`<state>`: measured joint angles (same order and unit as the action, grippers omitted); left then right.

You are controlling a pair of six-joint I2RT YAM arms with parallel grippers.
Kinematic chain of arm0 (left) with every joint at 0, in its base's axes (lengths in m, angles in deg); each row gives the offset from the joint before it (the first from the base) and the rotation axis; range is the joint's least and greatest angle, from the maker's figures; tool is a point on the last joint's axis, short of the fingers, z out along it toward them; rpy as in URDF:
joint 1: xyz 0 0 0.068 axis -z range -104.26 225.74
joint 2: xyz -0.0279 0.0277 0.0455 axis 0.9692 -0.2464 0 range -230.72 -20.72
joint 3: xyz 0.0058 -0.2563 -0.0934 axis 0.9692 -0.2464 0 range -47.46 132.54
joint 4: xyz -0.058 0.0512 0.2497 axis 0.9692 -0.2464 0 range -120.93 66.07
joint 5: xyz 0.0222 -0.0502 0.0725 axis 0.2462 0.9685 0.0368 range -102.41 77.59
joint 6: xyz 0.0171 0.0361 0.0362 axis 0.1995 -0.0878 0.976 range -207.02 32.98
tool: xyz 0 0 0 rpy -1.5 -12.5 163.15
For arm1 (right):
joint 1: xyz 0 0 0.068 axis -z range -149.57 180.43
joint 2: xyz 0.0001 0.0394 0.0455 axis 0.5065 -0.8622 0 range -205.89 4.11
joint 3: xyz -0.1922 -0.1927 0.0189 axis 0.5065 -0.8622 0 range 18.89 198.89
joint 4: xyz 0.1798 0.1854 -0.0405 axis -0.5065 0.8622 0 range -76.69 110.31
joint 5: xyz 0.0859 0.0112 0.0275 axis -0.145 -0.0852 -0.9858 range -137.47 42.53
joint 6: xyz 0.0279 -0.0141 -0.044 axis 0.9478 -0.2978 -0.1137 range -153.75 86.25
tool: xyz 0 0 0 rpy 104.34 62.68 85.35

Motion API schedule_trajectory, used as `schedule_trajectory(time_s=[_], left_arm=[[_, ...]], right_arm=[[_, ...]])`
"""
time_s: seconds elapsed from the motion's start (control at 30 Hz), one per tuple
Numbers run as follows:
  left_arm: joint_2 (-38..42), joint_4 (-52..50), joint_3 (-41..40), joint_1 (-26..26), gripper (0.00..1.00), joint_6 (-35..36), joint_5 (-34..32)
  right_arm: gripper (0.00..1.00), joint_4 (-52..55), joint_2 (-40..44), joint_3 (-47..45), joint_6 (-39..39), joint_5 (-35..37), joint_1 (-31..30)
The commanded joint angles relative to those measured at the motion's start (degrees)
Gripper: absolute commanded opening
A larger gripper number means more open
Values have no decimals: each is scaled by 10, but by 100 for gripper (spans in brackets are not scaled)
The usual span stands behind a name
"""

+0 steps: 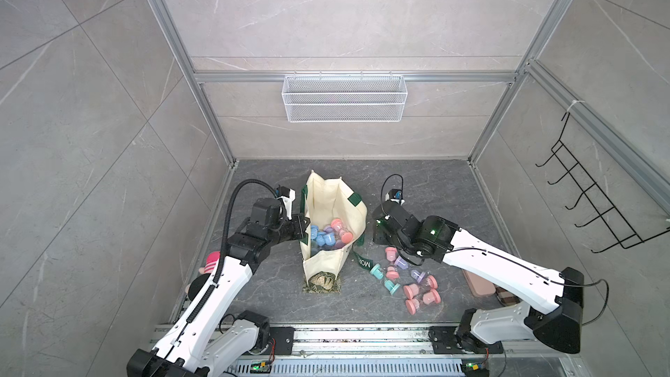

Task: Put the hourglass into the canvas bag
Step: Pick up the hourglass from the center of the board.

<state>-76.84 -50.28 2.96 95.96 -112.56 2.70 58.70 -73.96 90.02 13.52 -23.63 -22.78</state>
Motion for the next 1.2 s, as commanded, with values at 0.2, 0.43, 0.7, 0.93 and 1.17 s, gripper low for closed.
schedule_trajectory(time_s=[0.2,0.43,0.7,0.93,1.17], left_arm=[[0,1,-1,-1,0,6,11],[-2,2,-1,-1,0,7,10],[-1,1,-1,-1,0,7,11],[-2,2,-2,-1,0,6,12],[4,2,-4,-1,0,7,11]], right_arm=[[54,24,-5,-57,37,-10,9],[53,6,-29,-104,57,-33,10],[52,-14,-79,-139,77,-67,16],[51,-31,-93,-161,86,-81,17],[51,-45,-111,-180,88,-91,22]])
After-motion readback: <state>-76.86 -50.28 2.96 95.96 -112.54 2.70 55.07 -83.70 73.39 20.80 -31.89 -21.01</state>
